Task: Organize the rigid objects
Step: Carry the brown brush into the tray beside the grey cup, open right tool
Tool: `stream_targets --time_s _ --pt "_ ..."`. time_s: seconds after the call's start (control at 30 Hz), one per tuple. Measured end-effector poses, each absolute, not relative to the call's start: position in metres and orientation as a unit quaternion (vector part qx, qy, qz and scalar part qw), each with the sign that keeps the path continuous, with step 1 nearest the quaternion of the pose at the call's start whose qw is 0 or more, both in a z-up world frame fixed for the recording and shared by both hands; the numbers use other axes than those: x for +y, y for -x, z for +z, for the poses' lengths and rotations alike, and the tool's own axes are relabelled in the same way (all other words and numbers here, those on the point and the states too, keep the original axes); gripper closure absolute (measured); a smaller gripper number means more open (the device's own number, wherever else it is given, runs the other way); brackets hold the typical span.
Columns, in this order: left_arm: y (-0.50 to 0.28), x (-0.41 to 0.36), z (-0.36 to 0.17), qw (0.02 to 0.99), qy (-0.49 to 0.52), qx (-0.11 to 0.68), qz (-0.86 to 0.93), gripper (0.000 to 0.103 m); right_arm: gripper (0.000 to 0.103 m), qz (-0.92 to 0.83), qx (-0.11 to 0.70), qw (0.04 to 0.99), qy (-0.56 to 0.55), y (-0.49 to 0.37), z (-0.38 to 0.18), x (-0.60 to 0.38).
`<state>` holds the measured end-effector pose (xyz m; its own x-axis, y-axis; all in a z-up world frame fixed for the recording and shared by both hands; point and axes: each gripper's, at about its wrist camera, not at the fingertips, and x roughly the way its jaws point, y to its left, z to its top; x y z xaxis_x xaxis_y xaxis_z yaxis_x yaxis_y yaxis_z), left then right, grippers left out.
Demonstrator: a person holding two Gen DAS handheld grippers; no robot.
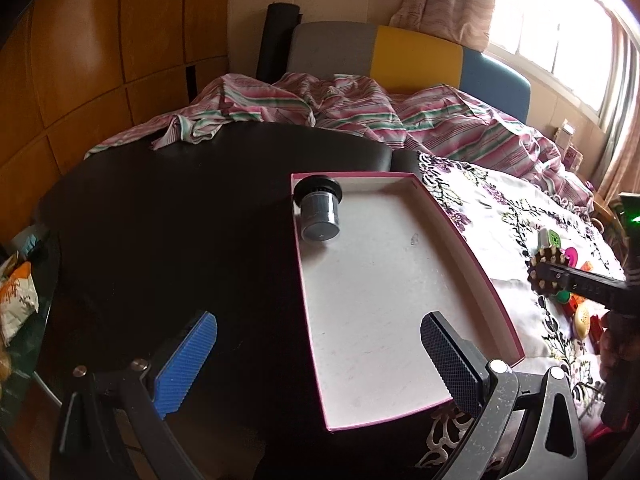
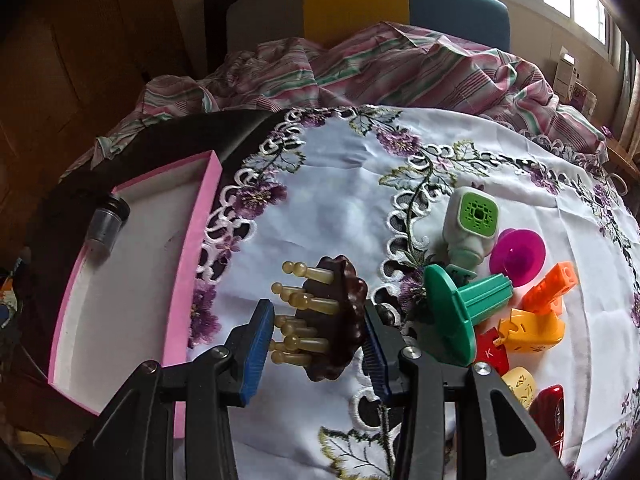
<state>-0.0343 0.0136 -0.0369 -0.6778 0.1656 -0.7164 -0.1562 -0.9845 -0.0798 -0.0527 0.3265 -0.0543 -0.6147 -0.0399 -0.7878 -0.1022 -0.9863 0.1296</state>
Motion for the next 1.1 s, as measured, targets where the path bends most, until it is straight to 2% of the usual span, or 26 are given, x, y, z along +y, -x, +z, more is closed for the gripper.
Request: stream_targets --time_s 0.3,0.5,0.67,0.8,0.87,1.1 --pt "0.038 -0.011 -0.042 0.055 0.396 -0.019 0.916 0.000 0.060 0.903 0.088 -0.099 0.408 0.067 -0.018 0.240" --pt "0.040 -0.033 -0.043 0.031 0.393 -0.035 0.918 0.000 0.060 0.882 0.093 -0.164 0.431 0.094 -0.032 0.177" --pt "0.041 -0.042 -0.045 0.023 0.393 -0.039 0.918 0.000 0.060 0.861 0.103 -0.170 0.469 0.128 -0.060 0.141" --pt "0.041 -0.045 -0.047 0.021 0.395 -0.040 0.918 0.000 0.058 0.838 0.141 -0.187 0.492 0.141 -0.078 0.130" --pt "0.042 -0.046 -0.049 0.021 0.397 -0.042 0.917 0.000 0.055 0.836 0.145 -0.192 0.492 0.142 -0.079 0.126" --pt "0.039 -0.043 -0.046 0.022 0.391 -0.037 0.919 0.000 0.055 0.843 0.142 -0.196 0.480 0.131 -0.070 0.130"
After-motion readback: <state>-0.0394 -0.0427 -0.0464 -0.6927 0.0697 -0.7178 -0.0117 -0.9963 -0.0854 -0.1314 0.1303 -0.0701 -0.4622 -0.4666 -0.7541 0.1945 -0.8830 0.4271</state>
